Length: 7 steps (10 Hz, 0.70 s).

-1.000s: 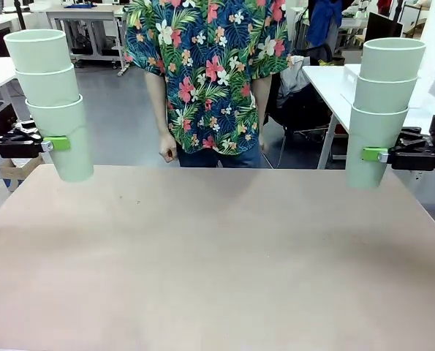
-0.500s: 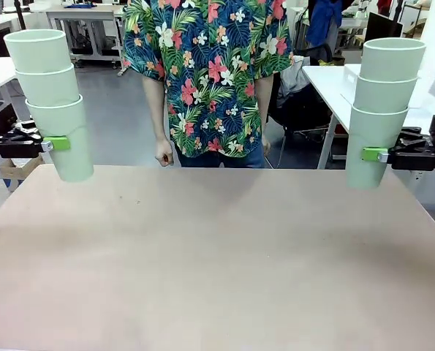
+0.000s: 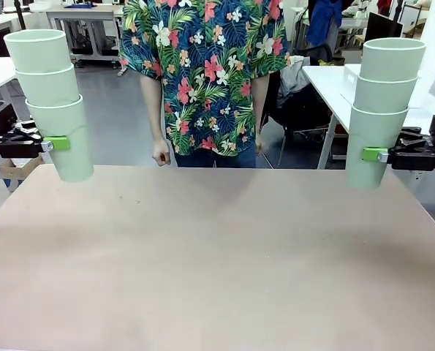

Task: Stack the cups and store them in the basket.
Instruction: Place the stack of Reusable plastic cups into the Pantry Basket.

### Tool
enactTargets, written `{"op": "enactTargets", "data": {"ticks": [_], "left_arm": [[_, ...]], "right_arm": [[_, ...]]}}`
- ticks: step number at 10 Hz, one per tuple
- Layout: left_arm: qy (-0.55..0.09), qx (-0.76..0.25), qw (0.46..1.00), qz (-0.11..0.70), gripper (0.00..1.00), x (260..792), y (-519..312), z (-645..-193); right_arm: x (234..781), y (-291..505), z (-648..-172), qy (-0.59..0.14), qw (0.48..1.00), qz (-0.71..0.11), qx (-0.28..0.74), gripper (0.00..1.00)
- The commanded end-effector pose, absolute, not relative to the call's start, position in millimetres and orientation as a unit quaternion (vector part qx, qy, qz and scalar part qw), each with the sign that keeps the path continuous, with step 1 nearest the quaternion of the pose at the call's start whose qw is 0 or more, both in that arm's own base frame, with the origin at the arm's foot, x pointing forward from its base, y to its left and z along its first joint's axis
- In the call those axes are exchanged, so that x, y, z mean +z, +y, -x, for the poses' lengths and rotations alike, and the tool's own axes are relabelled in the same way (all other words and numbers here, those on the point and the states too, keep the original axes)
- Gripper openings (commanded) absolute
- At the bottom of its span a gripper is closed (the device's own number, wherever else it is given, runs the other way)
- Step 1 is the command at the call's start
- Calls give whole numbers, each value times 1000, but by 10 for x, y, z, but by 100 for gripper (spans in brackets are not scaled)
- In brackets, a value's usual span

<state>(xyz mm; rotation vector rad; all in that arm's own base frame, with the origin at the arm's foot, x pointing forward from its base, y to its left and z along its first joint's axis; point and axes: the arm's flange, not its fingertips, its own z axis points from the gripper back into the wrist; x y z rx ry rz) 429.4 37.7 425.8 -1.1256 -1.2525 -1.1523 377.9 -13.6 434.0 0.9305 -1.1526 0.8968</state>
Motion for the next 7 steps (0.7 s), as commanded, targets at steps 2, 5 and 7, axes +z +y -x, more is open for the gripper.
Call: {"op": "enactTargets", "data": {"ticks": [2,5,7], "left_arm": [[-525,-484,519,469,87,4297,368,-4280],[-525,-484,519,469,87,4297,368,-4280],[-525,-484,519,469,87,4297,368,-4280]], "right_arm": [[4365,-137,-3781,-510,648,-407,394,87],[4365,-137,-3781,-510,648,-407,394,87],[4365,-137,-3781,-510,648,-407,394,87]]}}
